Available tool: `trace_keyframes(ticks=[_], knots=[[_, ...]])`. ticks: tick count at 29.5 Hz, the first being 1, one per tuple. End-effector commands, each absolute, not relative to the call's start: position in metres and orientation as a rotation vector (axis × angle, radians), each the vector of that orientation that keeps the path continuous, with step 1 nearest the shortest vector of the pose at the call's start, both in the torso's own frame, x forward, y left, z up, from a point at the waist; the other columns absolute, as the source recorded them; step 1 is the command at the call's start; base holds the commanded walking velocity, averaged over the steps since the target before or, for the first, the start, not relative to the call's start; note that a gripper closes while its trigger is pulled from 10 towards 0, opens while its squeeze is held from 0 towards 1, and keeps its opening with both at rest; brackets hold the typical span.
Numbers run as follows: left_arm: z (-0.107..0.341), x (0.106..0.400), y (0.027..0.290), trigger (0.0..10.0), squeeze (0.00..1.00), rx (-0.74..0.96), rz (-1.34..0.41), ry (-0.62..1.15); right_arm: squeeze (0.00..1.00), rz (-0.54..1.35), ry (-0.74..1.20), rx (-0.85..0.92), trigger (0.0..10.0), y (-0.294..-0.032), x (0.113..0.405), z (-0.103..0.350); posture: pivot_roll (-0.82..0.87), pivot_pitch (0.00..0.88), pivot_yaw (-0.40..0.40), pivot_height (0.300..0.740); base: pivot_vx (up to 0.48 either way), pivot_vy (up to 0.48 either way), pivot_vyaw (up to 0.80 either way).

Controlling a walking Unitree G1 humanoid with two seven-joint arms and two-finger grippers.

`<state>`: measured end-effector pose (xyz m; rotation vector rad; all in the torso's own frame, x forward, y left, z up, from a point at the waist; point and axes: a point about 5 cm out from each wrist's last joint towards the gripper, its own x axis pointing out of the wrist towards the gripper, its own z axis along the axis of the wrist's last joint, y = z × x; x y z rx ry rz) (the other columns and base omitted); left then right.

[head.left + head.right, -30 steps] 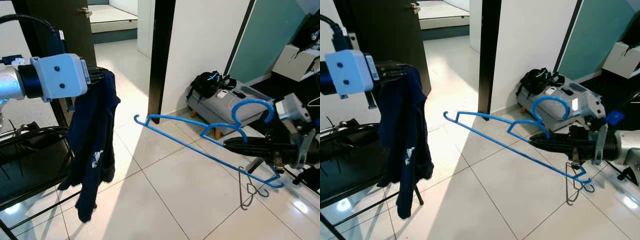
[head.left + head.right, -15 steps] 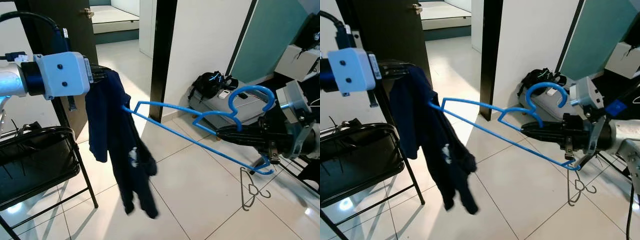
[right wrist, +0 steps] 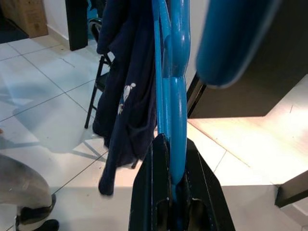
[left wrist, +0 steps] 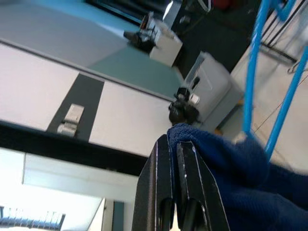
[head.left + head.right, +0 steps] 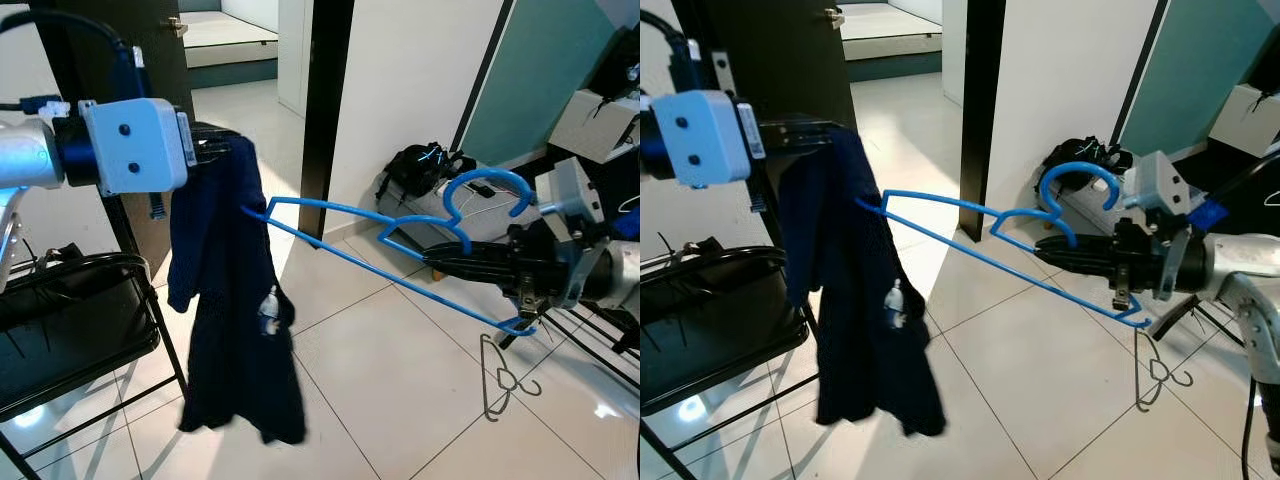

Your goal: Hang hanger

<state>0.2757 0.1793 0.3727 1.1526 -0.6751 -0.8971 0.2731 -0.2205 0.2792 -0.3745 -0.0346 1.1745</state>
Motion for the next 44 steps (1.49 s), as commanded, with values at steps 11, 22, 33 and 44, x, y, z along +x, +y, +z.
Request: trace_keyframes(ticks=[11, 22, 33, 44], knots=[[0.365, 0.275, 0.157, 10.0, 0.00, 1.136, -1.006, -0.717, 0.00, 1.143, -0.184, -0.340, 10.0, -0.203, 0.285, 0.295, 0.04, 0.000, -0.024, 0.740, 0.000, 0.000, 0.00], [0.370, 0.282, 0.184, 10.0, 0.00, 1.212, -0.882, -0.643, 0.00, 1.142, -0.185, -0.331, 10.0, -0.211, 0.278, 0.298, 0.03, 0.000, -0.020, 0.740, 0.000, 0.000, 0.00], [0.381, 0.283, 0.193, 10.0, 0.00, 1.237, -0.837, -0.639, 0.00, 1.071, -0.091, -0.434, 10.0, -0.214, 0.285, 0.282, 0.04, 0.000, -0.021, 0.740, 0.000, 0.000, 0.00], [0.381, 0.282, 0.187, 10.0, 0.00, 1.231, -0.860, -0.664, 0.00, 0.984, -0.076, -0.477, 10.0, -0.217, 0.295, 0.278, 0.04, 0.000, -0.021, 0.740, 0.000, 0.000, 0.00]])
